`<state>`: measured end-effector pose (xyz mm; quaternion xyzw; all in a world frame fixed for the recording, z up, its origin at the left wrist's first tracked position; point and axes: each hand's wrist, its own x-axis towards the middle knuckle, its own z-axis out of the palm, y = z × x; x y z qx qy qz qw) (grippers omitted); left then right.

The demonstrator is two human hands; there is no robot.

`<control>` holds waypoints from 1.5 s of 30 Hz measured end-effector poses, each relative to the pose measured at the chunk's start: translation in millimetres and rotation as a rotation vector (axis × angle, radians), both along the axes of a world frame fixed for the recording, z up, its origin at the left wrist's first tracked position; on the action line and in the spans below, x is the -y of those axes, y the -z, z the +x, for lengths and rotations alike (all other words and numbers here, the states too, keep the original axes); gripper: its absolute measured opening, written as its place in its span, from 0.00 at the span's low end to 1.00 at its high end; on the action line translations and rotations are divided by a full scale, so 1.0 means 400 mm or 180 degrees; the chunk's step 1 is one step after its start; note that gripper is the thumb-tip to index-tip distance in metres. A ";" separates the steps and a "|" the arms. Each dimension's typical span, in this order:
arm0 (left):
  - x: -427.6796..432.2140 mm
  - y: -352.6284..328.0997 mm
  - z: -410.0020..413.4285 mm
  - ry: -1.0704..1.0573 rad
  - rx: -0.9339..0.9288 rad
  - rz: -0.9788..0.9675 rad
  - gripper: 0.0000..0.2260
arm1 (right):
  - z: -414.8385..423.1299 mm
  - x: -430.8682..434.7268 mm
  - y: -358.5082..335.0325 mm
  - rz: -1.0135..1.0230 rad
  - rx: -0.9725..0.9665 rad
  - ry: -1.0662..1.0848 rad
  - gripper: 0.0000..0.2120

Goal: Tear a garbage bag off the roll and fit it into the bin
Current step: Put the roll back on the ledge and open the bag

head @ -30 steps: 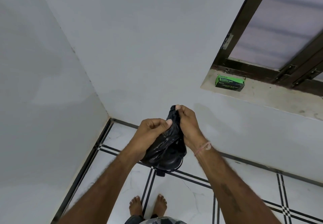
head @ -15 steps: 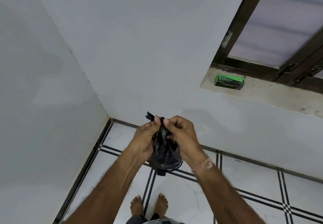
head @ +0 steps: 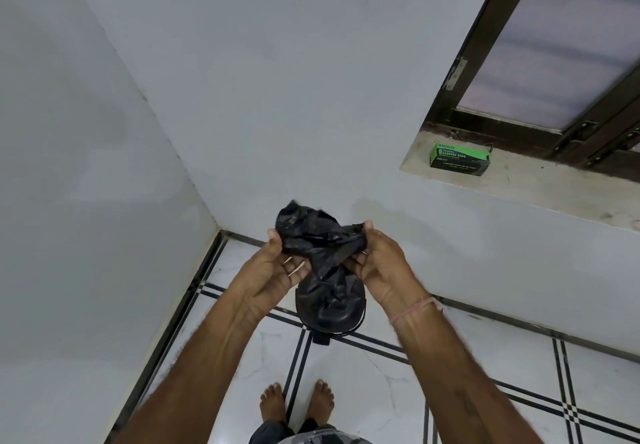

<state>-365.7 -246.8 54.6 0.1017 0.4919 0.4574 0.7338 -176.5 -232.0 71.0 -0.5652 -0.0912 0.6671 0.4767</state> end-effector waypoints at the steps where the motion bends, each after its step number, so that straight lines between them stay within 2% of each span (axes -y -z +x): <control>1: -0.005 0.002 -0.004 -0.0165 0.0116 -0.0097 0.19 | 0.003 -0.007 0.001 -0.0115 -0.0108 0.0067 0.13; 4: -0.016 -0.012 -0.012 -0.0532 0.0246 -0.0331 0.20 | 0.018 -0.027 0.012 -0.0300 -0.0452 0.0428 0.12; 8: -0.013 -0.039 -0.029 -0.0591 0.0302 -0.0384 0.35 | 0.033 -0.020 0.019 -0.0113 -0.0052 0.0021 0.17; 10: -0.017 -0.048 -0.039 -0.0575 0.0196 -0.0418 0.33 | 0.045 -0.002 0.018 0.0278 0.0491 -0.0675 0.24; 13: -0.030 -0.057 -0.055 -0.0564 0.0056 -0.0534 0.21 | 0.058 0.012 0.009 0.0807 0.1509 -0.2008 0.26; 16: -0.042 -0.049 -0.060 -0.0528 -0.0092 -0.0601 0.18 | 0.060 0.009 0.019 0.0711 0.1731 -0.3058 0.24; 17: -0.043 -0.046 -0.060 -0.0488 -0.0132 -0.0594 0.18 | 0.058 0.008 0.024 0.0674 0.1626 -0.3023 0.25; 19: -0.041 -0.042 -0.058 -0.0417 -0.0214 -0.0552 0.16 | 0.047 0.003 0.031 0.0533 0.1063 -0.2291 0.24; 21: -0.034 -0.033 -0.056 -0.0317 -0.0292 -0.0456 0.16 | 0.045 -0.010 0.035 0.0185 0.0456 -0.1509 0.21; 24: -0.018 -0.016 -0.052 0.0035 -0.0357 -0.0378 0.20 | 0.049 -0.028 0.044 -0.0395 -0.0260 -0.0784 0.16; 28: 0.007 0.007 -0.063 0.0522 -0.0474 -0.0329 0.19 | 0.046 -0.049 0.070 -0.0792 -0.0580 -0.0156 0.13; 31: 0.024 0.017 -0.070 0.0792 -0.0445 -0.0209 0.18 | 0.047 -0.057 0.082 -0.0833 -0.0427 -0.0283 0.17; 33: 0.029 0.014 -0.076 0.0642 -0.0313 -0.0283 0.19 | 0.049 -0.054 0.086 -0.0795 -0.0370 -0.0255 0.16; 36: 0.016 0.026 -0.101 -0.0007 0.0007 -0.0342 0.23 | 0.071 -0.034 0.084 -0.0396 -0.0662 -0.0209 0.29; 39: 0.000 0.041 -0.130 -0.0719 0.0477 -0.0400 0.28 | 0.099 -0.011 0.076 -0.0103 -0.0591 -0.0496 0.31; 41: -0.009 0.065 -0.145 -0.1067 0.0637 -0.0602 0.25 | 0.111 -0.004 0.091 -0.0268 -0.0523 -0.0583 0.29; 45: -0.014 0.083 -0.150 -0.1345 0.0734 -0.0832 0.21 | 0.119 -0.001 0.114 -0.0703 -0.0364 -0.0164 0.26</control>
